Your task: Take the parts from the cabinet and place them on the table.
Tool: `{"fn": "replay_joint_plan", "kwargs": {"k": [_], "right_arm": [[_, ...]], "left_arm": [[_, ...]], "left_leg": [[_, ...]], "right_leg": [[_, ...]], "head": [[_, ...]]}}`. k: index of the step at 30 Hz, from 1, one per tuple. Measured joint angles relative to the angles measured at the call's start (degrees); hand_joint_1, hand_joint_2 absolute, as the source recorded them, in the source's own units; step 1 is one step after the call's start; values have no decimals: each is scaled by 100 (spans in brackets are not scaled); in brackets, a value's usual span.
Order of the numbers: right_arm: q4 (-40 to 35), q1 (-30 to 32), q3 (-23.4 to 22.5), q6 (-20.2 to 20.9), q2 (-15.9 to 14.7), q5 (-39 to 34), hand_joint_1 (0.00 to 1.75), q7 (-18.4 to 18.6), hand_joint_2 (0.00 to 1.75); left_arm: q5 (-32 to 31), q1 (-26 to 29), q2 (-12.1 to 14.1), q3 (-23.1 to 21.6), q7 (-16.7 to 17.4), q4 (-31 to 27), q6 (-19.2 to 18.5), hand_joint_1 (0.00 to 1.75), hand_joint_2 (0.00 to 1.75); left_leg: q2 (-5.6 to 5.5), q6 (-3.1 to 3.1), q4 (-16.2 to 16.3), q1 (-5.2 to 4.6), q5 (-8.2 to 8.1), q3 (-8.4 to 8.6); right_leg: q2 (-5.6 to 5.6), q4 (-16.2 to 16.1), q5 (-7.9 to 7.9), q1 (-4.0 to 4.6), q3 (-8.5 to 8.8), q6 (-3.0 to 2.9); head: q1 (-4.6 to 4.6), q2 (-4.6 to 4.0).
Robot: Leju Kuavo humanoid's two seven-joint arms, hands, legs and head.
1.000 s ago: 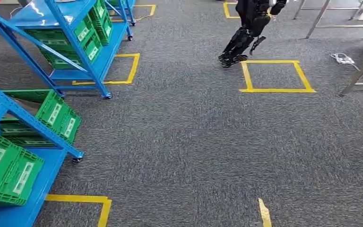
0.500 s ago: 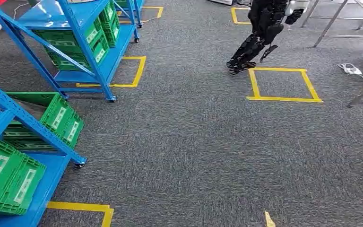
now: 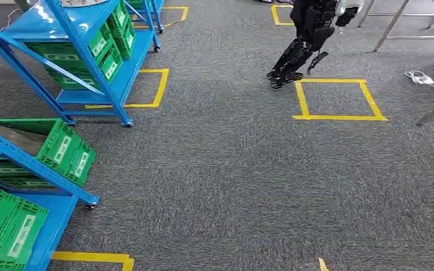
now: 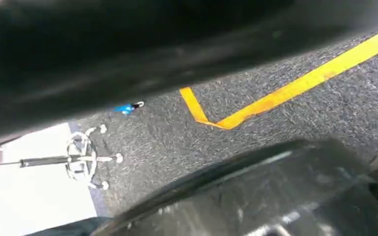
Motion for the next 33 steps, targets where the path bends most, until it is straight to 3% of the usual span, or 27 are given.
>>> {"fn": "replay_joint_plan", "kwargs": {"k": [1,2,3,4,5,6,7,8,14,16,17,33], "right_arm": [[0,-2,0,0,0,-2,0,0,0],[0,-12,0,0,-2,-2,0,-2,0],[0,-18,0,0,-2,0,0,-2,0],[0,-10,0,0,-2,0,0,-2,0],[0,-8,0,0,-2,0,0,-2,0],[0,-9,0,0,-7,0,0,-4,0],[0,-9,0,0,-7,-2,0,-2,0],[0,-11,0,0,-7,-2,0,-4,0],[0,-14,0,-18,-7,-2,0,-4,0],[0,-17,0,-15,-7,-2,0,-4,0],[0,-16,0,-15,-7,-2,0,-4,0],[0,-20,4,-72,-7,9,0,20,0]], "left_arm": [[-7,-5,0,0,0,0,-2,0,0],[-15,-10,-11,0,0,9,-9,0,0],[-17,-27,-11,0,-7,9,-13,0,0],[-33,-17,-11,0,-13,9,-17,0,0],[-33,5,-13,0,-15,9,-15,0,0],[-33,19,-18,0,-15,9,-15,0,0],[-35,14,-18,0,-18,9,-18,0,0],[-46,8,-24,0,-26,9,-17,0,0],[-70,-1,-26,0,-42,9,-20,0,0],[-70,-3,-24,0,-42,9,-20,0,0],[-70,-4,-24,0,-33,9,-20,0,0],[-76,-11,-15,0,74,9,-105,0,0]], "left_leg": [[10,-15,-529,19,350,183],[15,-36,-702,5,285,218],[25,39,-739,-25,142,195],[16,87,-732,-39,310,193],[13,103,-752,-28,346,202],[20,54,-770,-20,376,214],[14,64,-768,-30,374,213],[11,73,-768,-35,378,214],[12,144,-767,-51,370,214],[12,162,-766,-56,363,214],[12,165,-766,-56,361,213],[12,163,-784,-40,362,227]], "right_leg": [[-1,-1,-17,-11,23,28],[0,12,-21,-3,35,53],[-3,11,-13,7,-1,96],[-8,4,-23,6,-4,143],[-8,-1,-34,7,15,161],[-2,4,-93,7,12,16],[-1,3,-36,15,16,-93],[1,-14,-36,13,21,-93],[1,-110,20,7,73,26],[0,-139,27,-5,86,170],[0,-145,26,-9,88,212],[0,-133,14,4,81,228]], "head": [[-4,0],[-6,0],[0,0],[13,0],[0,0],[9,0],[13,0],[7,0],[9,0],[7,0],[7,0],[4,0]]}}
